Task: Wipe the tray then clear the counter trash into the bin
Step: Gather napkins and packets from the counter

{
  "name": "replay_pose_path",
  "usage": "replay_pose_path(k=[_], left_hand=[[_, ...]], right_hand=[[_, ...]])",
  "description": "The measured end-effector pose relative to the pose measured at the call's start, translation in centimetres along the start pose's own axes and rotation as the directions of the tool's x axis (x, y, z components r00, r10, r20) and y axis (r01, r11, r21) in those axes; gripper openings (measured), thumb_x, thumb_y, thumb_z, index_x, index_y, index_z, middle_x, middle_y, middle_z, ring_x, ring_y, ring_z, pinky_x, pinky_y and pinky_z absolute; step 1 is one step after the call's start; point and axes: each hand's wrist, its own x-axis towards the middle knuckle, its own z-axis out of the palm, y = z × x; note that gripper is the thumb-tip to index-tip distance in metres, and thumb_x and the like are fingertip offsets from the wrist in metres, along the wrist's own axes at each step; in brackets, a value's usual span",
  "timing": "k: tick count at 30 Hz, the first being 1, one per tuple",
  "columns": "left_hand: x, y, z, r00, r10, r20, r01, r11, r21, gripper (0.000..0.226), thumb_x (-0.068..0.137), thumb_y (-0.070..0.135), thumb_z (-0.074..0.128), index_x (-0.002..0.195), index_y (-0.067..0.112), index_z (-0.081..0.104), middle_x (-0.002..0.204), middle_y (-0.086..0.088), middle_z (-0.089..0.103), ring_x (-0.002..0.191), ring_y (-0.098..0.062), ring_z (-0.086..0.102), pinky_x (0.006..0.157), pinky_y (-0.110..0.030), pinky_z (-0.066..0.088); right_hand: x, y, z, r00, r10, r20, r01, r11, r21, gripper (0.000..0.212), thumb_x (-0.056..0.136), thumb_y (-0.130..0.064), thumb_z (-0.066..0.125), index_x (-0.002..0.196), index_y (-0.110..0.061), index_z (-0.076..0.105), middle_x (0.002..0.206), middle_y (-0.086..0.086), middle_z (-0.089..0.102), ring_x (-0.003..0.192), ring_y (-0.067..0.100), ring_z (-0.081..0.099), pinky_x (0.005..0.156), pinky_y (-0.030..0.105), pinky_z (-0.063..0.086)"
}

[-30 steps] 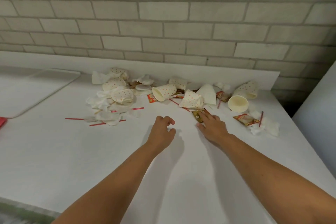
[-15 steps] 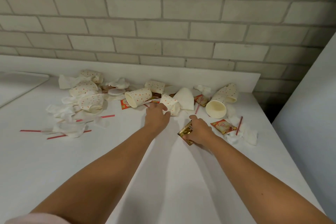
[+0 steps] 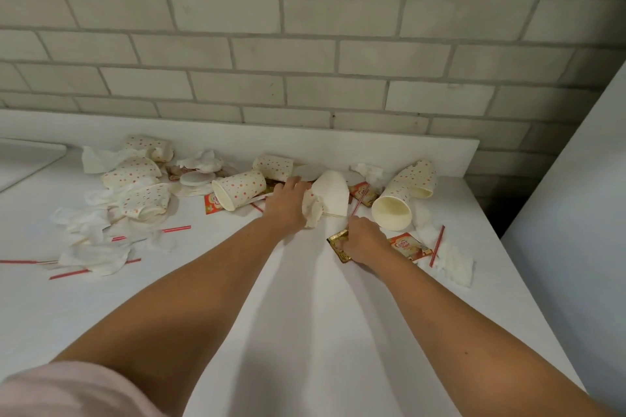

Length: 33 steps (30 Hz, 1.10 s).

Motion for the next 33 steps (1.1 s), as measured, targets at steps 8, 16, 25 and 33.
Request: replay_pose_path(k=[8,16,25,33], left_hand=[[1.5,1.0,-1.5,0.987,0.019,0.16,-0.083,0.911,0.404,0.076,0.077,0.037,0.069,0.141,0.024,0.03,0.139,0.0,0.038,0.131,-0.027,0.027,0.105,-0.043,0.029],[1.7,-0.6,-2.6,0.965,-0.072,0.253,0.024,0.981,0.19,0.068,0.081,0.029,0.07,0.14,0.019,0.037,0.137,-0.002,0.048,0.129,-0.024,0.042,0.103,-0.038,0.035],[0.6,-2.1,-3.4,0.986,-0.037,0.164,0.03,0.999,0.045,0.064,0.082,0.023,0.069,0.139,0.016,0.04,0.136,-0.004,0.05,0.125,-0.023,0.047,0.097,-0.034,0.043],[-1.1,-3.3,-4.8,0.994,-0.083,0.064,0.084,0.996,-0.011,0.057,0.082,0.021,0.068,0.134,0.016,0.046,0.132,-0.002,0.053,0.123,-0.022,0.048,0.093,-0.033,0.044]], right_hand=[[1.2,-0.8,-0.3,0.991,-0.129,-0.03,0.123,0.981,-0.149,0.033,0.092,-0.019,0.052,0.124,-0.011,0.057,0.134,0.008,0.036,0.125,0.028,0.032,0.1,0.037,0.033],[4.3,-2.9,-4.1,0.965,-0.226,-0.134,0.227,0.974,-0.01,0.033,0.084,-0.021,0.063,0.114,-0.006,0.066,0.141,0.008,0.035,0.131,0.028,0.027,0.105,0.034,0.029],[9.0,-4.1,-5.1,0.995,-0.098,-0.005,0.098,0.994,0.045,0.032,0.078,-0.019,0.069,0.106,-0.005,0.067,0.116,0.011,0.06,0.099,0.023,0.055,0.07,0.025,0.047],[7.9,-4.3,-3.1,0.985,-0.146,-0.088,0.137,0.985,-0.101,0.029,0.08,-0.008,0.068,0.108,-0.002,0.063,0.128,0.015,0.034,0.108,0.031,0.05,0.093,0.035,0.049]])
